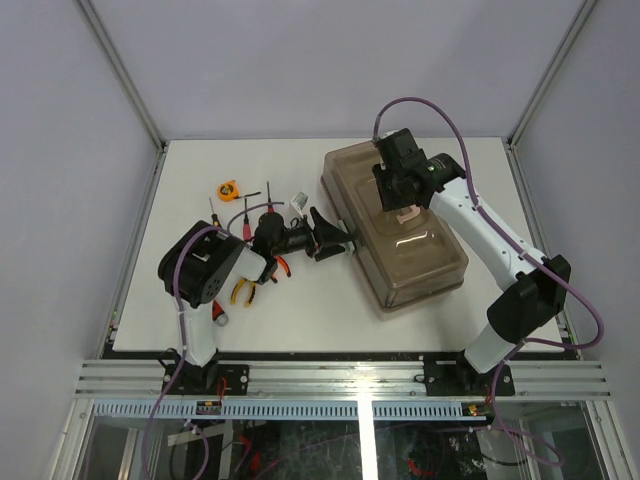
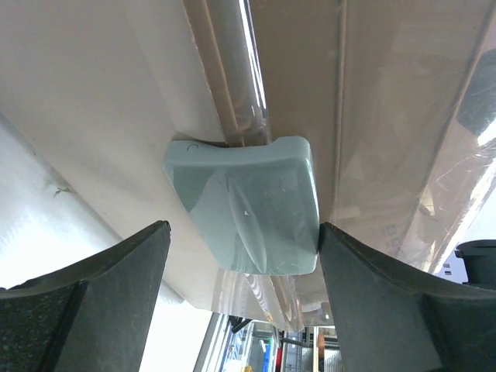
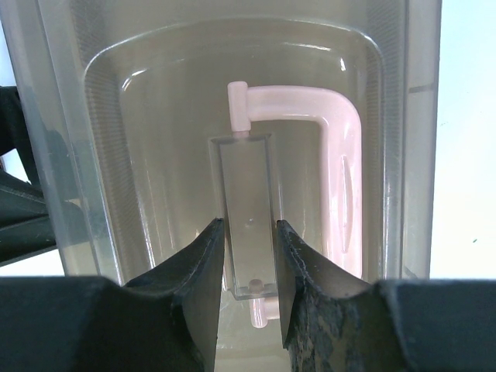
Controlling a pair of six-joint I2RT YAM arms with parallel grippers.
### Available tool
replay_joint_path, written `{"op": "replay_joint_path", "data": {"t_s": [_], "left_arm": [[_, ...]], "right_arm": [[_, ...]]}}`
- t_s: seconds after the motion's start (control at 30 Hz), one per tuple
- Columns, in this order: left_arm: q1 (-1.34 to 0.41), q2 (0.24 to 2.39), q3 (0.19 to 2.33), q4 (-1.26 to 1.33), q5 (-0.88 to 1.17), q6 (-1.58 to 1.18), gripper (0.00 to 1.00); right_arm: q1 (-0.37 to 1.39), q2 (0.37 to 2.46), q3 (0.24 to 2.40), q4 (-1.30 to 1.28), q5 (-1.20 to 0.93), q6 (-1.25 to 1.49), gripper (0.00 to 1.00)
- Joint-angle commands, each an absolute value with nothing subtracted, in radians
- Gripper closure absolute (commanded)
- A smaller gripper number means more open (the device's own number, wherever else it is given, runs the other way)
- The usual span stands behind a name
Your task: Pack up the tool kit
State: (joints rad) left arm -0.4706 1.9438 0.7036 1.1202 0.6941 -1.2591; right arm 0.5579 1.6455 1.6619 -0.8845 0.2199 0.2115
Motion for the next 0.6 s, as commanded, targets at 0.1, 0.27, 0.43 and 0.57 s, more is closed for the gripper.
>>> {"op": "replay_joint_path", "data": {"t_s": [0.1,0.27,0.43,0.57], "left_arm": [[-0.506,1.986,0.773,1.302,0.628,-1.344,0.27],[-0.506,2.014,0.796,1.366,0.624,-1.4,0.28],[-0.509,2.019,0.81,1.39,0.621,-1.425,0.28],[-0.514,2.019,0.81,1.398,0.623,-1.433,0.39]], "right_arm": [[0.591,1.695,1.608,-1.063,0.069,0.239,0.66],[0.591,1.697,1.594,-1.066,0.062,0.239,0.66],[0.591,1.694,1.583,-1.066,0.061,0.238,0.66],[0.591,1.694,1.582,-1.063,0.06,0.237,0.67]]}}
